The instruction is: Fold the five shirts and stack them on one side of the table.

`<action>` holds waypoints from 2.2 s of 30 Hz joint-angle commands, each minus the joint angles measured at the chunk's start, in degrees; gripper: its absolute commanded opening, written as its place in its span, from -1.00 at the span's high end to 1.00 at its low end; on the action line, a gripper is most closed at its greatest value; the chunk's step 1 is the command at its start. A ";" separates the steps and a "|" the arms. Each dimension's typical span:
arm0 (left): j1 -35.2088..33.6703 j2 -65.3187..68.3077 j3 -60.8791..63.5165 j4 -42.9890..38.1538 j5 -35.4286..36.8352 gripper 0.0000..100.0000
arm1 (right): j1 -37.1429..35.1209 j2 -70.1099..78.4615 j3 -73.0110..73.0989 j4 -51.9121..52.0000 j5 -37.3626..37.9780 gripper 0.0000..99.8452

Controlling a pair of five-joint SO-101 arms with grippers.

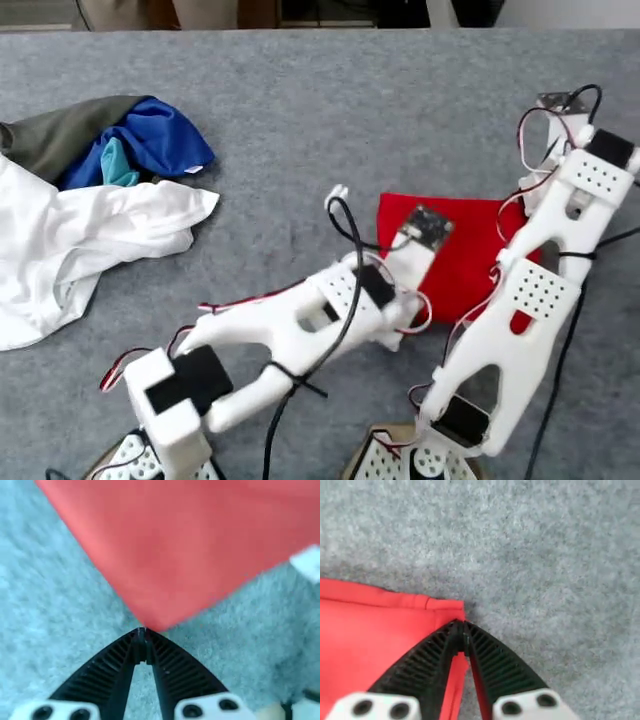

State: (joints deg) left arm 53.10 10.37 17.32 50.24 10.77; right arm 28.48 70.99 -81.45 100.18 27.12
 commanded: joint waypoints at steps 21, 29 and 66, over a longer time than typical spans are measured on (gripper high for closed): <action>-28.13 -30.90 4.22 8.00 -7.38 0.96 | 0.66 -14.02 -13.76 2.29 0.09 1.00; -72.97 -35.38 4.57 13.36 -9.23 0.57 | 0.31 -22.20 -13.67 2.29 0.09 1.00; -13.89 -45.49 -5.89 26.02 -12.40 0.91 | -7.78 -34.51 9.54 2.29 -6.15 1.00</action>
State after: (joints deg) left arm 33.49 -34.02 7.74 81.27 -0.13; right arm 21.27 40.40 -71.96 101.49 21.32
